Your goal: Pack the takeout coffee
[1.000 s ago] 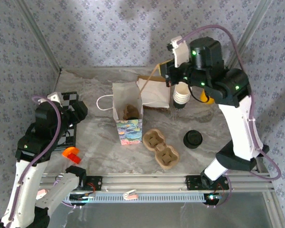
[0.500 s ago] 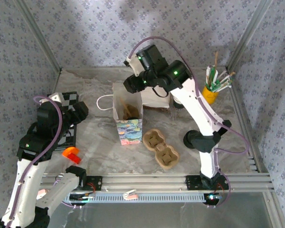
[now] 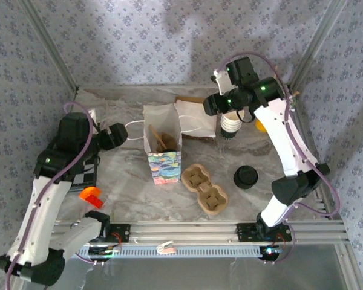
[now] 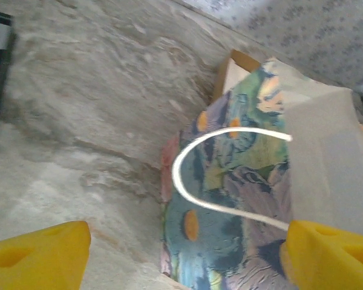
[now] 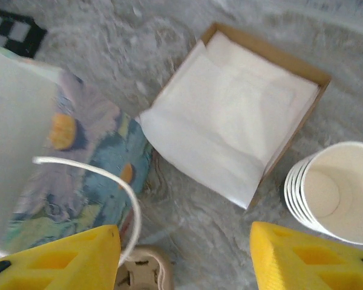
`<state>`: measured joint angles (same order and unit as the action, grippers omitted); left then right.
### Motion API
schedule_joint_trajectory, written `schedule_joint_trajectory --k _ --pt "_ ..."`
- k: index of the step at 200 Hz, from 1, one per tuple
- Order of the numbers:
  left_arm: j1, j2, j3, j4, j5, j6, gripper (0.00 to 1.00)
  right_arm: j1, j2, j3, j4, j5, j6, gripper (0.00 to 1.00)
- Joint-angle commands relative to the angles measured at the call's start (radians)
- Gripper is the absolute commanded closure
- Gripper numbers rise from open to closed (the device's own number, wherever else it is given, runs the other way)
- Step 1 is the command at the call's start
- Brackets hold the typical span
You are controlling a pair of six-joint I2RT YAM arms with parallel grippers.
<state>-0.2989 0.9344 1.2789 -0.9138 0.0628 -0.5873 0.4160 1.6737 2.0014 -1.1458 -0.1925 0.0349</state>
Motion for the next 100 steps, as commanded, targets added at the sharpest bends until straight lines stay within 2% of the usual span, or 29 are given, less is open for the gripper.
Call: schedule_joint_trajectory --k 1,30,60,100 --pt "0.007 0.052 0.042 0.048 0.151 0.023 0.18 -0.045 0.047 -0.069 0.046 -0.134 -0.057 0.41" --pt "-0.025 0.139 0.063 0.071 0.206 0.027 0.19 -0.059 0.093 -0.146 0.117 -0.196 -0.072 0.42" --pt "-0.076 0.251 0.119 0.054 0.176 0.051 0.20 -0.059 0.150 -0.155 0.154 -0.211 -0.083 0.42" --pt "-0.094 0.366 0.188 0.021 0.117 0.077 0.31 -0.048 0.189 -0.163 0.174 -0.198 -0.092 0.45"
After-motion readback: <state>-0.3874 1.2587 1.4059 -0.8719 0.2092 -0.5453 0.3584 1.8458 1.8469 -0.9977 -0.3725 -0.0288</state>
